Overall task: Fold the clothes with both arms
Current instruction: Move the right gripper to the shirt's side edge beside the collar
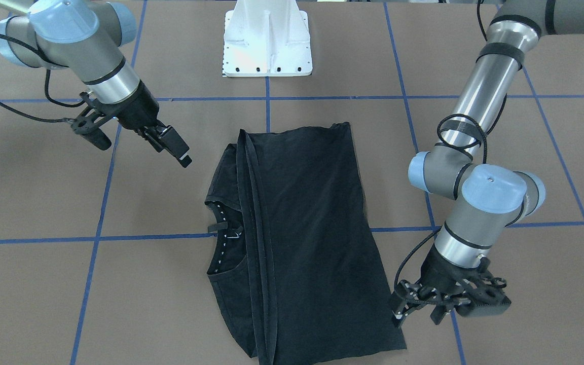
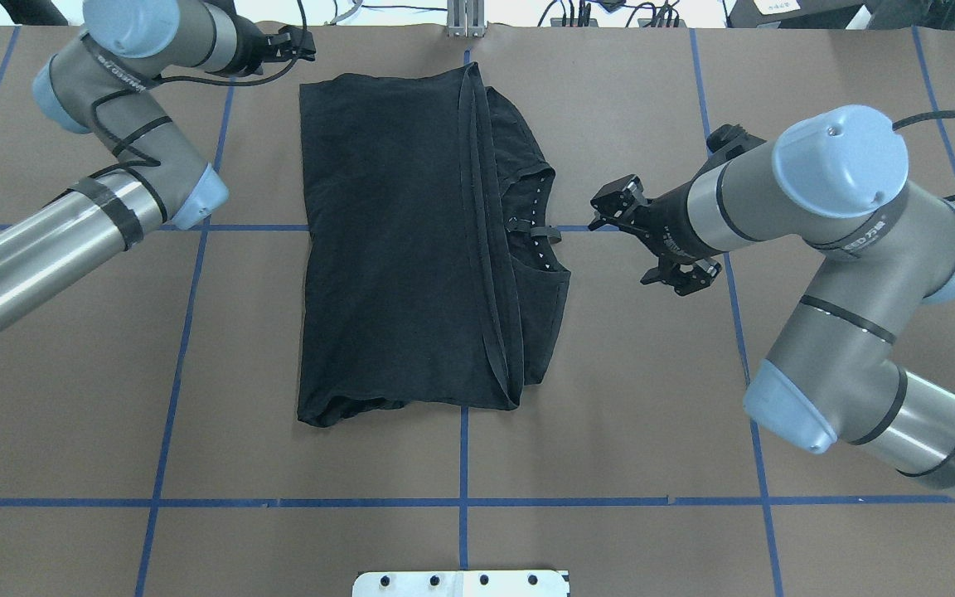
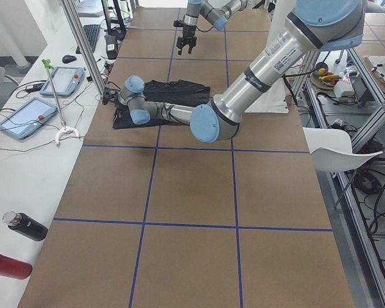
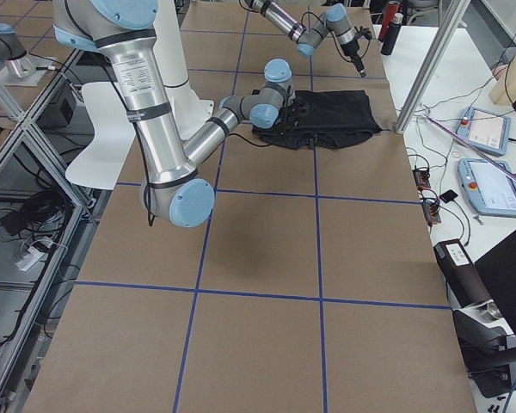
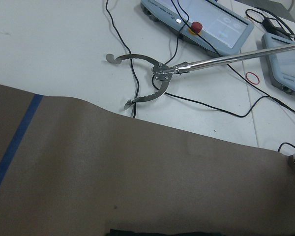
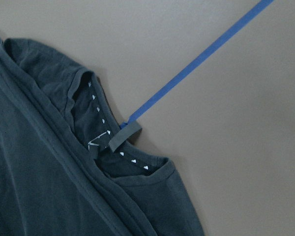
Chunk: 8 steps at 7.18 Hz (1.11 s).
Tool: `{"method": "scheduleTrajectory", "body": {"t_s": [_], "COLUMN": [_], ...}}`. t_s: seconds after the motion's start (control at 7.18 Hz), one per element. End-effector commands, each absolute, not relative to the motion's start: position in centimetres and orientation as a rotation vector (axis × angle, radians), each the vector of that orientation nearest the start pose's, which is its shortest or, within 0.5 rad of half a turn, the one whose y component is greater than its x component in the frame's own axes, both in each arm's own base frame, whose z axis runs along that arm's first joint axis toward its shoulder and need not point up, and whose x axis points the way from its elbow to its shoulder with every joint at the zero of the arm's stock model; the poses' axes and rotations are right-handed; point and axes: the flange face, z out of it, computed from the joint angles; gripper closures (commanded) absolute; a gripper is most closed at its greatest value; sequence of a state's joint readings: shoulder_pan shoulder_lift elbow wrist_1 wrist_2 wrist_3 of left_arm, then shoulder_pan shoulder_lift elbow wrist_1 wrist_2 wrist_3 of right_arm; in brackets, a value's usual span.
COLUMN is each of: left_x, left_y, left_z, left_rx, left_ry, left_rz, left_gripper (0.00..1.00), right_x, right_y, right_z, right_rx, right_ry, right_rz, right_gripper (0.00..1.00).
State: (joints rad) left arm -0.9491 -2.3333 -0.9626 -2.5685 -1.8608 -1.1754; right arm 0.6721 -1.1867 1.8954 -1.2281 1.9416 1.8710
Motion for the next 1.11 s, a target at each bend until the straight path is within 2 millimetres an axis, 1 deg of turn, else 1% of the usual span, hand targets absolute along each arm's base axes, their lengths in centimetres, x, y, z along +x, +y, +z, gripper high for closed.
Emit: {"method": "scheduleTrajectory", "body": {"t_s": [0.0,0.14,0.28,0.42,0.56,0.7,0.98], "left_x": [35.2,33.8,31.9,30.2,29.6,29.9,30.2], "left_y": [-67.1,-64.5,-61.3,-58.7,-57.5,-57.5,-57.4], "left_z": [34.8,35.4,35.7,35.9,36.3,36.2,36.4], "left_rx": [0.448,0.456,0.419,0.397,0.370,0.345,0.336], "left_ry": [1.092,1.107,1.153,1.182,1.158,1.133,1.130], "left_rz": [-0.268,-0.253,-0.250,-0.245,-0.255,-0.266,-0.267], "left_gripper": [0.00,0.00,0.01,0.05,0.06,0.05,0.04], "right_x": [-44.2,-46.0,-48.0,-49.5,-50.2,-50.4,-52.9], "right_y": [-41.6,-40.6,-39.4,-38.2,-37.7,-37.5,-36.2], "right_z": [23.7,22.3,20.7,20.0,19.4,19.4,18.7], "right_rx": [-0.106,-0.096,-0.023,0.028,0.086,0.143,0.262], "right_ry": [-1.112,-1.074,-0.999,-0.944,-0.909,-0.861,-0.762], "right_rz": [0.547,0.511,0.369,0.219,0.067,-0.067,-0.298], "right_gripper": [0.00,0.00,0.05,0.09,0.16,0.21,0.43]}}
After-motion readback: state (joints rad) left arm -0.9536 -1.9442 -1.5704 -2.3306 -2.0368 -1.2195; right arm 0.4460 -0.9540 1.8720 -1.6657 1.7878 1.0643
